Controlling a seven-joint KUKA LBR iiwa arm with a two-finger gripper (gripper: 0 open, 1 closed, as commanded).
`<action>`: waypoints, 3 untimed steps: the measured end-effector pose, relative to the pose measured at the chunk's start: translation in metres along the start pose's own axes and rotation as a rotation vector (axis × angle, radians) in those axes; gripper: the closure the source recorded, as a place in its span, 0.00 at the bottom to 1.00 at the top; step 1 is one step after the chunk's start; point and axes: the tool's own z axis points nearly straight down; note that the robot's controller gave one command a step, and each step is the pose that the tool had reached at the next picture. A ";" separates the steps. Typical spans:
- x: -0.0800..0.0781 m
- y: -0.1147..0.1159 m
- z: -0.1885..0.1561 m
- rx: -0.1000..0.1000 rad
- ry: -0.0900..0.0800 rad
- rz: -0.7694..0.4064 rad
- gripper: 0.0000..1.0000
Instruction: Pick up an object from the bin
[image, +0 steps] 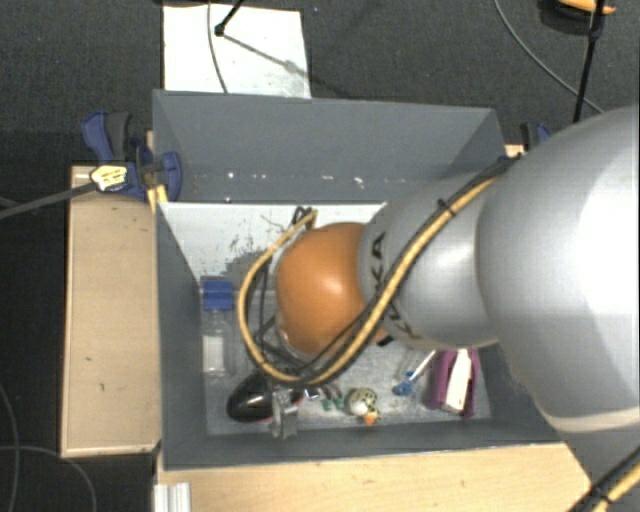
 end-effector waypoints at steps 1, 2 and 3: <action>-0.001 0.006 0.028 0.000 -0.013 -0.082 0.00; -0.003 0.005 0.027 -0.001 -0.017 -0.073 0.00; -0.004 0.006 0.025 -0.001 -0.020 -0.070 1.00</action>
Offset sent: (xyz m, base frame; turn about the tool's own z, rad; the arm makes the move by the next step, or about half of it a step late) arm -0.0043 0.0057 -0.0303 -0.0850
